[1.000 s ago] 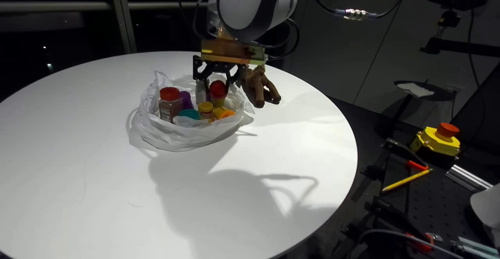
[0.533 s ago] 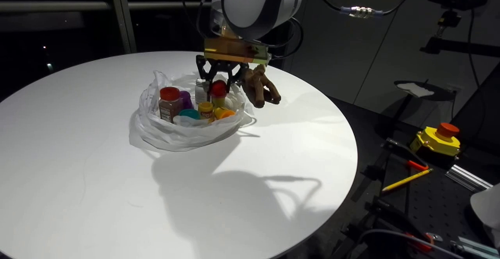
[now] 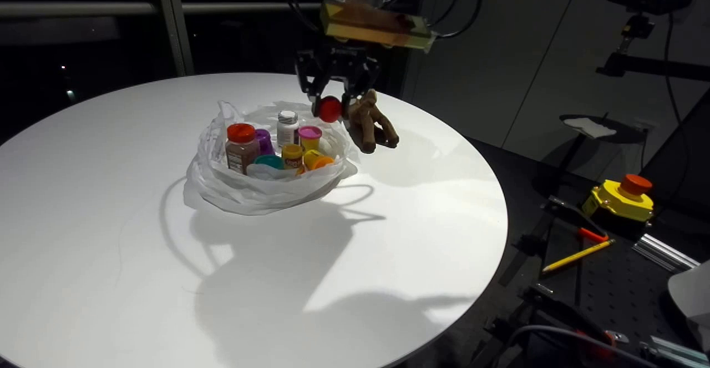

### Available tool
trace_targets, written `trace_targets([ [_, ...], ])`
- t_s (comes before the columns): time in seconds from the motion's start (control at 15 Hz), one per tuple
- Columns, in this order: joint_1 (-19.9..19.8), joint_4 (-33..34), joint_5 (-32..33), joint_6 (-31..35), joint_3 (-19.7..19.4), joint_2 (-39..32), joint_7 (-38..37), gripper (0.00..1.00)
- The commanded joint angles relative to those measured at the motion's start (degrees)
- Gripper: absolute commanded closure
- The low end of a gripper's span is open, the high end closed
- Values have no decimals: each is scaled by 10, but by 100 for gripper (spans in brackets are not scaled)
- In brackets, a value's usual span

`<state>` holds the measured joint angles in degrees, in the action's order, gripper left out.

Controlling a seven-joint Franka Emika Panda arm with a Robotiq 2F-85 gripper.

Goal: Remove the objects from the white plastic and put them on the table

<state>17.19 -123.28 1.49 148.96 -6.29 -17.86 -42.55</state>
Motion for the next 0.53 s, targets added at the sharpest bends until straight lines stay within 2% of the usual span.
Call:
trace_targets([
  [0.0, -57, -97, -13, -49, 24, 101, 64, 80],
  [0.2, -113, -103, -11, -40, 11, 79, 141, 80],
  [0.33, -145, -86, -13, -29, 6, 40, 198, 80],
  [0.47, -167, -63, -5, -11, 0, -6, 224, 80],
])
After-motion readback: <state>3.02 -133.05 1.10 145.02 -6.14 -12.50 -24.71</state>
